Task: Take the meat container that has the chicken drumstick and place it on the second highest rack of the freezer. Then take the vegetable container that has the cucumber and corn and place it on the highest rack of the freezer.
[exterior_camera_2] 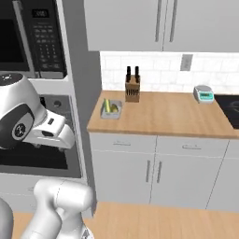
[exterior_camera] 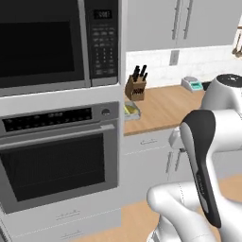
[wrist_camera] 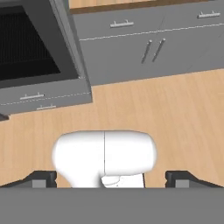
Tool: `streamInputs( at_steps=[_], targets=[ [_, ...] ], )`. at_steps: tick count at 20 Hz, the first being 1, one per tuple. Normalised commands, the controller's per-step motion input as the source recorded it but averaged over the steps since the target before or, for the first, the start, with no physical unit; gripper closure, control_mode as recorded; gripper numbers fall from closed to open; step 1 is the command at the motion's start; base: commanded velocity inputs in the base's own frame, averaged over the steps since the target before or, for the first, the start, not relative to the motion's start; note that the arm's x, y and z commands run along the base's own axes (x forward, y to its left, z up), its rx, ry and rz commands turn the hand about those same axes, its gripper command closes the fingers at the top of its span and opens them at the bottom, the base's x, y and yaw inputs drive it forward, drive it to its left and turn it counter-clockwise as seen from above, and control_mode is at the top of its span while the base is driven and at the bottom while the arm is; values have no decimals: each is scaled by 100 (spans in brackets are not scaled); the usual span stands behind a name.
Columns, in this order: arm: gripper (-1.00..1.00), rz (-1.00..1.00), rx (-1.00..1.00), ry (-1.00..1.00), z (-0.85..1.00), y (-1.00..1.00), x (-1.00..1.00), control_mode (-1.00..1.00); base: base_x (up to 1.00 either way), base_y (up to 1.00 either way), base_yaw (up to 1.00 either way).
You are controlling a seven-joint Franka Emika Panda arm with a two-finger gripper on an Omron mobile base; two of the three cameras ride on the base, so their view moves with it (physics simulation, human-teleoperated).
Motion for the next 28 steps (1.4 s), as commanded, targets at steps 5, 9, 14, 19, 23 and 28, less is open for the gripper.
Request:
streamInputs(
  at_steps=[5,9,14,19,23,28],
  targets=[
    [-100,0,0,0,0,0,0,100,45,-82,9],
    [-100,0,0,0,0,0,0,100,51,-61,6],
    [-100,0,0,0,0,0,0,100,69,-23,0],
    [-100,0,0,0,0,0,0,100,72,-21,1],
    [-100,0,0,0,0,0,0,100,49,-23,4],
    [-100,0,0,0,0,0,0,100,17,-32,12]
  ],
)
